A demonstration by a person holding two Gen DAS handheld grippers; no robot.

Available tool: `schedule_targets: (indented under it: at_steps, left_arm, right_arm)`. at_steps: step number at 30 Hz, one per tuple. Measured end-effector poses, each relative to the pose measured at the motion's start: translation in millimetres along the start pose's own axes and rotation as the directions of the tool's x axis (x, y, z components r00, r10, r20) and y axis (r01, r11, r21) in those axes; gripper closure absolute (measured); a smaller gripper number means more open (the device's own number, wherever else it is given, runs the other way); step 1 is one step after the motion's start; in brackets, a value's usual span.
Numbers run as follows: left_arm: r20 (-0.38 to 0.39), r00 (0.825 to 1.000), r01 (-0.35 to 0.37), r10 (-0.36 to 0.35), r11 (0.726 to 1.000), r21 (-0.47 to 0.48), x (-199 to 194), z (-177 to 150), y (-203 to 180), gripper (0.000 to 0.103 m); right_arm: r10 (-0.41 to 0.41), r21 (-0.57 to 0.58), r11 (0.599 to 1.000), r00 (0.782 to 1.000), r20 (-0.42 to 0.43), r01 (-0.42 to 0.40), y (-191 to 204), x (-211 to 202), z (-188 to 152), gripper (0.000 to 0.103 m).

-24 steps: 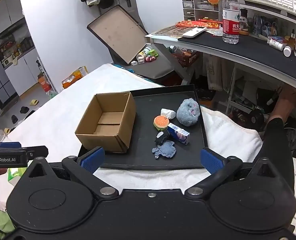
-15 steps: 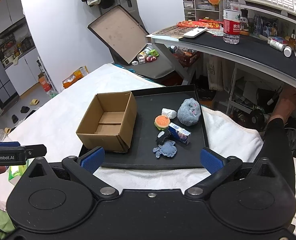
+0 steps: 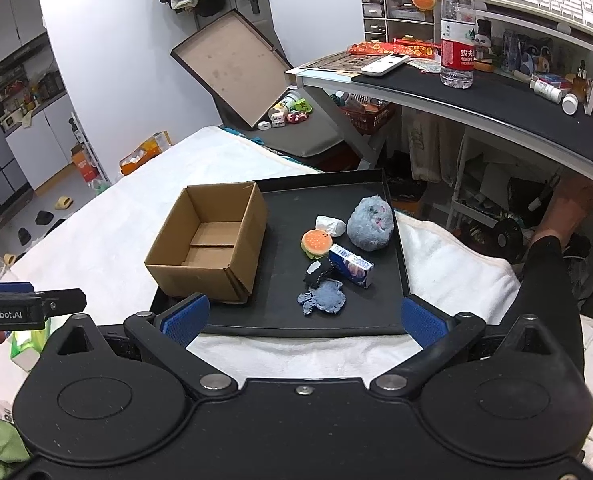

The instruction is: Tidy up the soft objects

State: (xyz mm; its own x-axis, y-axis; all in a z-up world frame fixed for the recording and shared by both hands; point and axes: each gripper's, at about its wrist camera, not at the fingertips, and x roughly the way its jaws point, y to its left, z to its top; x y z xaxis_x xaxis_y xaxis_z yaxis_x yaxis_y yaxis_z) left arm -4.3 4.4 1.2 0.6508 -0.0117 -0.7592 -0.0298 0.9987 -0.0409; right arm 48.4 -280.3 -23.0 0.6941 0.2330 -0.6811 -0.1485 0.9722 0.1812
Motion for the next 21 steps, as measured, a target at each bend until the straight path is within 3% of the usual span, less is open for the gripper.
schedule_targets:
  at_steps: [21]
  left_arm:
    - [-0.008,1.0,-0.012,0.012,1.0,-0.005,6.2,-1.5,-4.5,0.007]
  right_arm:
    - [-0.006,0.009,1.0,1.0,-0.002,0.006,-8.8,5.0,-0.7,0.0]
